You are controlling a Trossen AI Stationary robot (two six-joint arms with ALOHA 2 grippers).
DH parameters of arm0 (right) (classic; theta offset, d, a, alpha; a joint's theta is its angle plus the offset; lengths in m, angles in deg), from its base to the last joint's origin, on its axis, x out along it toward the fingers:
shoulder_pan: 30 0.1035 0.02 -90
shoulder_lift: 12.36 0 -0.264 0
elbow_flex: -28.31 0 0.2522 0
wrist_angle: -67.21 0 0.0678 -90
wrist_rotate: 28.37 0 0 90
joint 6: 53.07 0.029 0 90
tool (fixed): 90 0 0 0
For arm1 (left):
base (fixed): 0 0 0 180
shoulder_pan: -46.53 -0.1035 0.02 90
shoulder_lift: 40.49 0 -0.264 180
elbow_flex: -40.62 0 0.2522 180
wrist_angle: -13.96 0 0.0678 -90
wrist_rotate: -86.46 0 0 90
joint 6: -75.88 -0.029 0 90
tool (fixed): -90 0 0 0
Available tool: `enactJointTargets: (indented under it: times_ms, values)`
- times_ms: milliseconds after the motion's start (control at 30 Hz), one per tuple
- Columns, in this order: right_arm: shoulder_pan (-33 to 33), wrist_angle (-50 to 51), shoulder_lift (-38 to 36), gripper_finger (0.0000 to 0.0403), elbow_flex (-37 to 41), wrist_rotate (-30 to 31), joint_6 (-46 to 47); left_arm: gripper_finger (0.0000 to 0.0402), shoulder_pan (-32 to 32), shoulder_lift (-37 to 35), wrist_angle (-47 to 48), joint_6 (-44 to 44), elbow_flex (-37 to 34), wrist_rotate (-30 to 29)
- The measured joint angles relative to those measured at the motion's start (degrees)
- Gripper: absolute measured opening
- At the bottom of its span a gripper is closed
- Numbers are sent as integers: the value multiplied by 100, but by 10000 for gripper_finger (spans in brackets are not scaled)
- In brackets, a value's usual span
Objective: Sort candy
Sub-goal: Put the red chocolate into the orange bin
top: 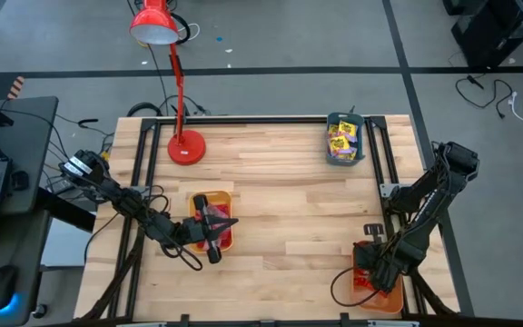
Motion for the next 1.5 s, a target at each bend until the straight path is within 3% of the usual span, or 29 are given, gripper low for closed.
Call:
enactJointTargets:
  times_ms: [767,1100,1500]
  values:
    - [0,4,0,46,0,0,32,5,2,0,41,37,0,0]
    - [-83,8,0,46,0,-31,751,5,2,-1,45,39,0,2]
    - [-81,104,-2,45,37,-52,267,5,2,1,45,42,0,2]
